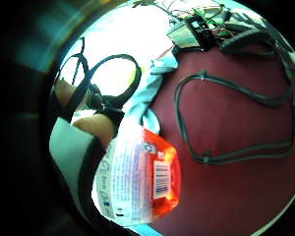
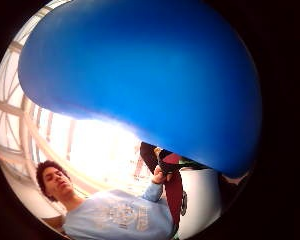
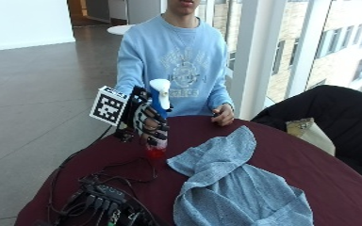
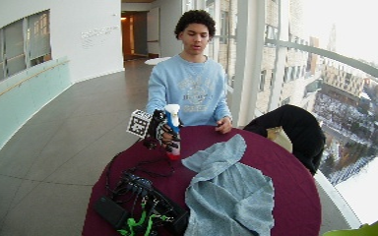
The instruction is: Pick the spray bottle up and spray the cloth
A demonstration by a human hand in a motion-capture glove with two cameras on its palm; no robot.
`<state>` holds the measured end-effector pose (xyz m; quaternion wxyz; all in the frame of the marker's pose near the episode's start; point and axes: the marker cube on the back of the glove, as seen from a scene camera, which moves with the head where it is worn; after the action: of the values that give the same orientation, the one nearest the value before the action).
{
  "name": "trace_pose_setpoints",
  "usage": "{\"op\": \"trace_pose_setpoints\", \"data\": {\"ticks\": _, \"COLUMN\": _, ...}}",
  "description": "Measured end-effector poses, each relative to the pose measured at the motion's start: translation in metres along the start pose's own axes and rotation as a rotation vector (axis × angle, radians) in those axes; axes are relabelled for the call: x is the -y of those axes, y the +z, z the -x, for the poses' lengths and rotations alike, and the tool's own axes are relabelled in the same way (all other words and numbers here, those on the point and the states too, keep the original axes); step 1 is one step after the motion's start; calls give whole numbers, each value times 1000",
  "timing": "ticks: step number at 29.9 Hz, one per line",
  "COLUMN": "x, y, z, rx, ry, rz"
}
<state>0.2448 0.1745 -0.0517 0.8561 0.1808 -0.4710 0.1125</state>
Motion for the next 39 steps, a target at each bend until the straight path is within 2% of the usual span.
{"op": "trace_pose_setpoints", "data": {"ticks": 15, "x": 68, "y": 18, "z": 36, "rx": -179, "ry": 164, "rz": 402}}
{"op": "trace_pose_setpoints", "data": {"ticks": 23, "x": 88, "y": 36, "z": 42, "rx": -253, "ry": 250, "rz": 589}}
{"op": "trace_pose_setpoints", "data": {"ticks": 39, "x": 105, "y": 49, "z": 45, "rx": -306, "ry": 355, "rz": 677}}
